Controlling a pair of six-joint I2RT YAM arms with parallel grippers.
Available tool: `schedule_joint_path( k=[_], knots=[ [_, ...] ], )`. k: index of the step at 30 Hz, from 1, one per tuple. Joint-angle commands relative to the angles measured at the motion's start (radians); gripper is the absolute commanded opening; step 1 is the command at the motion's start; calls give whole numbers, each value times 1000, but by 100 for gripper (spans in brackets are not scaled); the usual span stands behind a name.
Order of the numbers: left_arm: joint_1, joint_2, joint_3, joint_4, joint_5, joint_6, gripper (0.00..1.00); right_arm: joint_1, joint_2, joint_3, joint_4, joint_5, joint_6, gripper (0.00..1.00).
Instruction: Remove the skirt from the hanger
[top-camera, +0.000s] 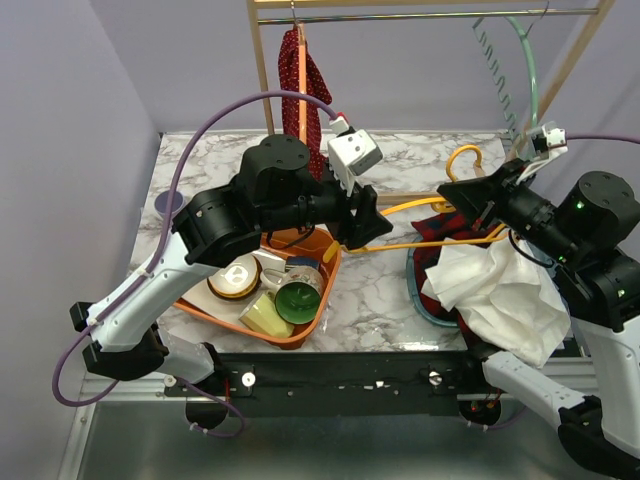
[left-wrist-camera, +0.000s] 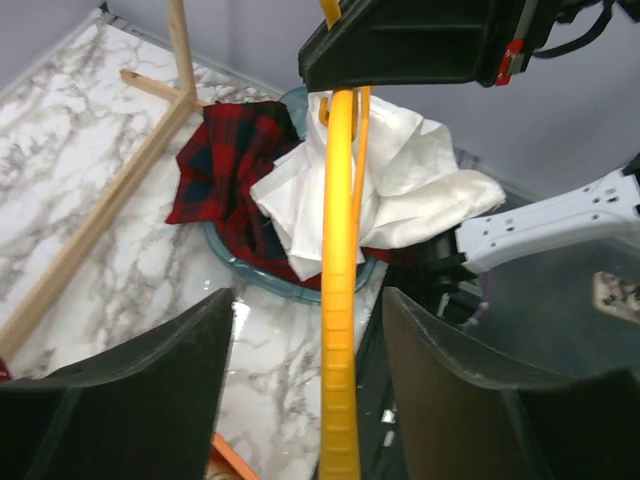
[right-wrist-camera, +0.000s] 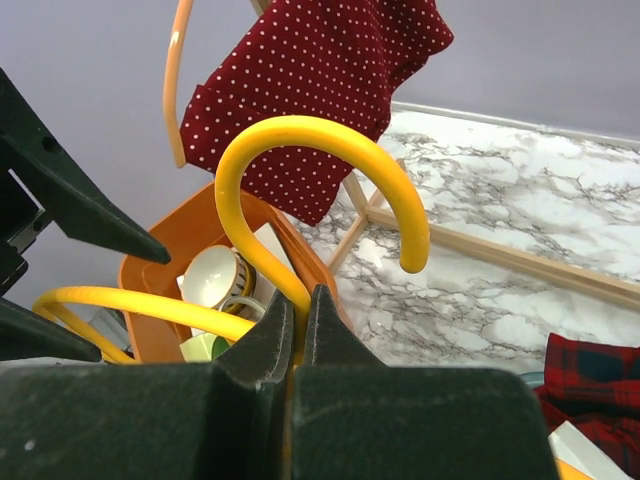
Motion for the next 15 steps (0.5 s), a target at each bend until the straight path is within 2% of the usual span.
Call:
schedule_joint_path(
  k=[1, 2, 3, 4, 6, 8, 9, 10, 11, 12, 13, 15],
  knots=[
    [-6, 3, -12, 6, 15, 43, 57, -4, -9, 3, 41, 9, -6, 1],
    [-6, 4, -18, 14, 31, 35, 51, -4, -7, 1, 43, 0, -4, 0],
    [-6, 9, -21, 23, 40, 32, 35, -5, -7, -2, 44, -3, -3, 1],
    [-6, 11, -26, 35, 46, 29, 26, -4, -7, -3, 50, -8, -3, 1],
    [-6, 12, -32, 47, 42, 12, 0, -4, -7, -3, 52, -11, 0, 2],
    [-6, 9, -49, 64, 32, 1, 0, -4, -10, 12, 49, -5, 8, 24],
    [-6, 1, -53, 66, 5, -14, 0, -4, -10, 21, 43, 1, 14, 38],
    [-6, -2, -62, 64, -15, -20, 0, -4, -9, 52, 23, 7, 19, 60],
    [-5, -8, -72, 61, -36, -23, 0, -4, -7, 70, 11, 21, 31, 67],
    [-5, -21, -81, 60, -58, -23, 0, -4, -7, 87, -1, 27, 36, 80],
    [-3, -29, -108, 60, -98, -20, 0, -4, -7, 107, -18, 33, 42, 99],
    [0, -48, -133, 66, -139, -15, 0, -4, -15, 142, -26, 41, 49, 100]
  ],
)
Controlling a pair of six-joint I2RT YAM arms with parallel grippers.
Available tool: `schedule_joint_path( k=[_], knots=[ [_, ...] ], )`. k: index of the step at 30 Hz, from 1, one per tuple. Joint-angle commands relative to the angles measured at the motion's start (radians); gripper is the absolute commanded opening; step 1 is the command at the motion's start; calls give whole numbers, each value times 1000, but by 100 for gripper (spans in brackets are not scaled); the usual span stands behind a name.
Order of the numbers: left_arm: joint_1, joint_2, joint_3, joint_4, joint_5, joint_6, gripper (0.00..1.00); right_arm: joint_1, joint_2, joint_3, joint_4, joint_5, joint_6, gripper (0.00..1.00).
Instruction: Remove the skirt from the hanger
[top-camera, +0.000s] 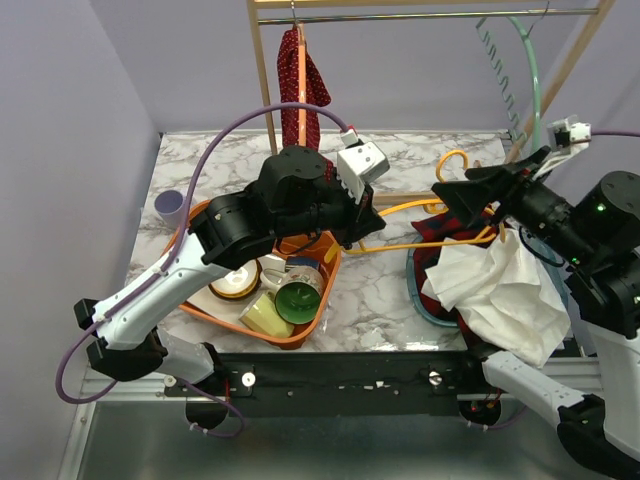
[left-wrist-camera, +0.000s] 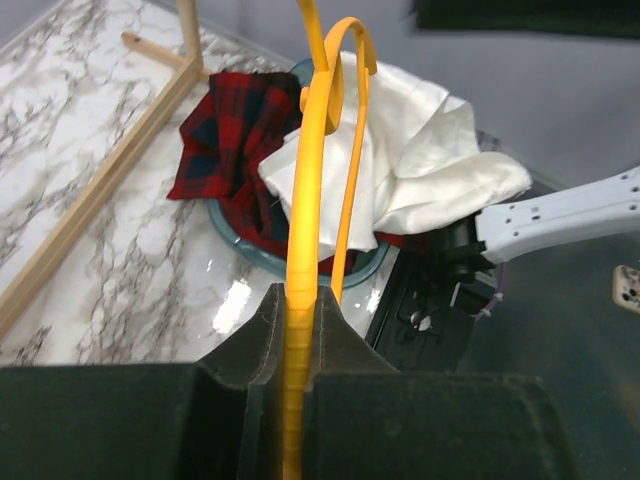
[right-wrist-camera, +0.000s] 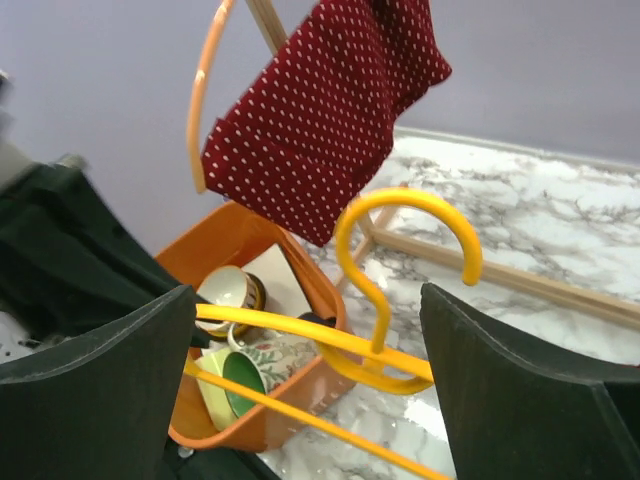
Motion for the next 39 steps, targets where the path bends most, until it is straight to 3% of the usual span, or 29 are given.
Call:
schedule_joint_path(
  k=[1, 12, 20, 39],
  knots=[
    [7, -47, -60, 24, -139, -9, 0, 0, -25, 97, -23, 37, 32, 100],
    [10, 91, 150, 71, -525, -5, 0, 0, -132, 127, 44, 93, 71, 100],
    [10, 254, 397, 137, -682, 29, 0, -2, -189, 155, 48, 161, 68, 100],
    [10, 447, 416, 582, -892, 293, 0, 0, -213, 138, 58, 164, 52, 100]
  ],
)
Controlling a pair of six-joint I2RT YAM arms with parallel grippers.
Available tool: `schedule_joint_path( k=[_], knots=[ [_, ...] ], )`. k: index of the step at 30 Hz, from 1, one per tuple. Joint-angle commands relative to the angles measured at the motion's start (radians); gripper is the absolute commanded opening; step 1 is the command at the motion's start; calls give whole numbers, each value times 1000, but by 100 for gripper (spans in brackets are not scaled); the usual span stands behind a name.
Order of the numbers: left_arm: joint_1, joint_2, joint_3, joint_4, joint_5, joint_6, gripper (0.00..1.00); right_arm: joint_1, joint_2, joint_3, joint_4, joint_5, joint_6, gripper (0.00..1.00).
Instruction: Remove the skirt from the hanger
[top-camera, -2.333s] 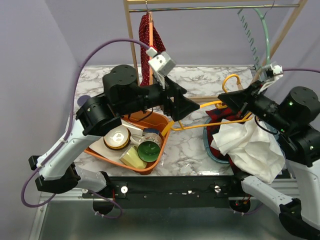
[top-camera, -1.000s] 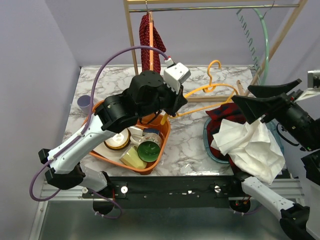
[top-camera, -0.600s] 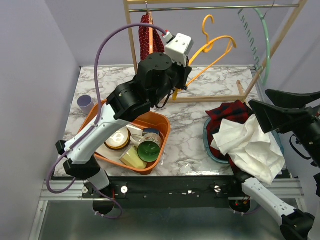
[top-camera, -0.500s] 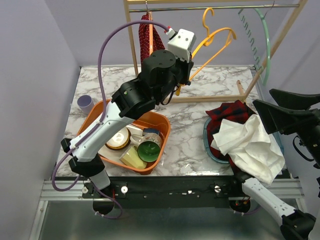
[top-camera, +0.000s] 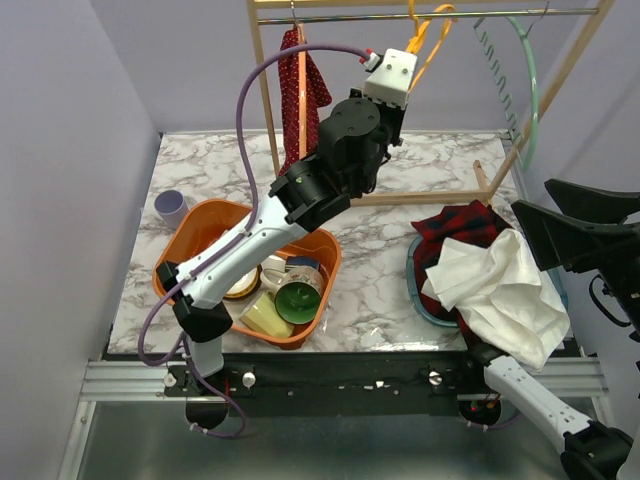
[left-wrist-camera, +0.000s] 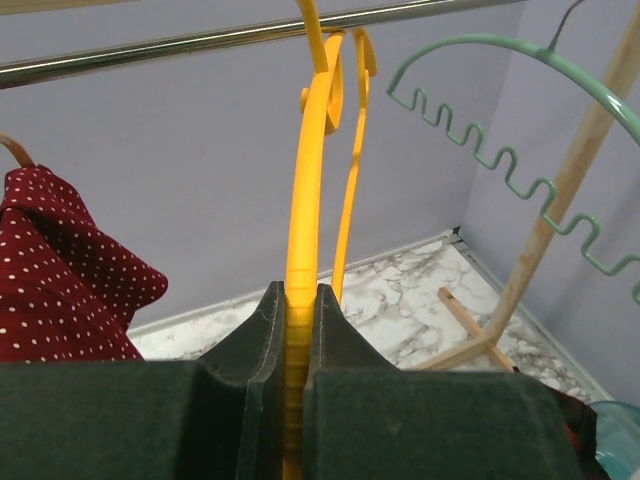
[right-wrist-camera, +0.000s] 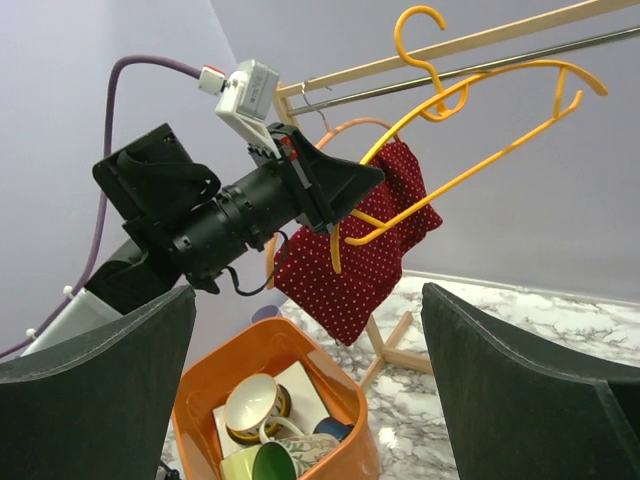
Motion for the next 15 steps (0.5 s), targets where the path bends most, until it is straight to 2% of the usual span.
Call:
schedule_joint_path(
  k=[1, 11, 13, 15],
  knots=[
    [1, 56, 29, 152, -87, 71, 0, 0, -21, -12, 19, 23, -11, 100],
    [2, 154, 87, 105, -81, 42, 0, 0, -36, -36, 19, 27, -31, 100],
    [2, 139, 76, 85, -59, 15, 13, 0, -37, -41, 19, 26, -35, 100],
    [2, 90, 24, 70, -4, -8, 37, 0, -39, -45, 20, 21, -30, 100]
  ],
)
